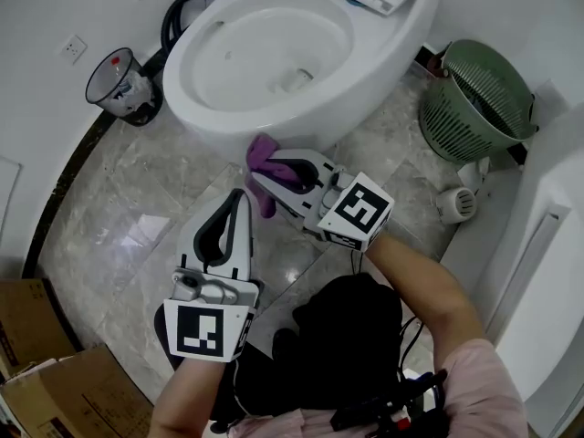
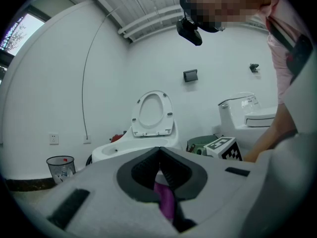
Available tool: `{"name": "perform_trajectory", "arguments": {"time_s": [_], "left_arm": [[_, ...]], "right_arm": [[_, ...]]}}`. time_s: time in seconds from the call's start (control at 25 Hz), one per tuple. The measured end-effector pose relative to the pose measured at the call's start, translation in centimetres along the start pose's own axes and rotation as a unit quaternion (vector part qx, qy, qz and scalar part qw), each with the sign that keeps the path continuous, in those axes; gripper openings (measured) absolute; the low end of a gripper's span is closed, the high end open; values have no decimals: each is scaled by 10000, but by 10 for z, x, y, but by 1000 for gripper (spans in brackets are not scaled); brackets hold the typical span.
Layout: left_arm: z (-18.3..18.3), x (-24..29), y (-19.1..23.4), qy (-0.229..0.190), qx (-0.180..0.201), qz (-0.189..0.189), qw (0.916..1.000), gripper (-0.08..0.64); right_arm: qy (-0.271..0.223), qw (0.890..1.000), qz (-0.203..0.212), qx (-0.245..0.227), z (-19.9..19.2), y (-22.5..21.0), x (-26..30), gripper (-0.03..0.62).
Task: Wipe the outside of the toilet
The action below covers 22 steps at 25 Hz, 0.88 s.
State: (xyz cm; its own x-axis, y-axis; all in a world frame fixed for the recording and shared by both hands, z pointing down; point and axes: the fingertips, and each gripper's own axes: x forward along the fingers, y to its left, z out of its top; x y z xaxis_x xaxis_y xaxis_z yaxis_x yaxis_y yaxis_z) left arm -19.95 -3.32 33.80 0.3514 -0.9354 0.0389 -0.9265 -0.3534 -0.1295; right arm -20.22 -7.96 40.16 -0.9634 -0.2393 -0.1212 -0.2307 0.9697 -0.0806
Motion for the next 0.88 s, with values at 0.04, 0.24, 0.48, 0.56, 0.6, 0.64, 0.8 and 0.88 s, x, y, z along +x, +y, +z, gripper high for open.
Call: {"name": "perform_trajectory", "arguments": {"time_s": [0.04, 0.24, 0.48, 0.56, 0.6, 0.64, 0.8, 0.88], "left_arm": [[2, 0, 0, -28, 28, 7, 10000, 9], [11, 6, -6, -146, 113, -29, 9998, 8], [21, 18, -18, -194, 177, -140, 9996, 9], [23, 25, -24, -176, 151, -186, 9996, 8], [24, 29, -26, -168, 143, -213, 9995, 9], [25, 33, -29, -184, 158, -244, 9994, 9], [29, 53, -44, -225, 190, -394, 9988, 9], [31, 62, -53, -228, 191, -477, 9984, 8]], "right_arm": [[-51, 10000, 34, -47, 9, 0, -2, 58], [-314, 9991, 14, -297, 51, -11, -15, 60], [-626, 9962, -281, -532, 86, -32, -37, 60], [-703, 9944, -490, -612, 97, -48, -48, 60], [-754, 9933, -598, -633, 103, -56, -55, 60], [-805, 9921, -707, -654, 109, -65, -62, 60], [-1016, 9846, -1235, -711, 134, -107, -98, 60], [-1099, 9780, -1596, -772, 146, -133, -121, 60]]}}
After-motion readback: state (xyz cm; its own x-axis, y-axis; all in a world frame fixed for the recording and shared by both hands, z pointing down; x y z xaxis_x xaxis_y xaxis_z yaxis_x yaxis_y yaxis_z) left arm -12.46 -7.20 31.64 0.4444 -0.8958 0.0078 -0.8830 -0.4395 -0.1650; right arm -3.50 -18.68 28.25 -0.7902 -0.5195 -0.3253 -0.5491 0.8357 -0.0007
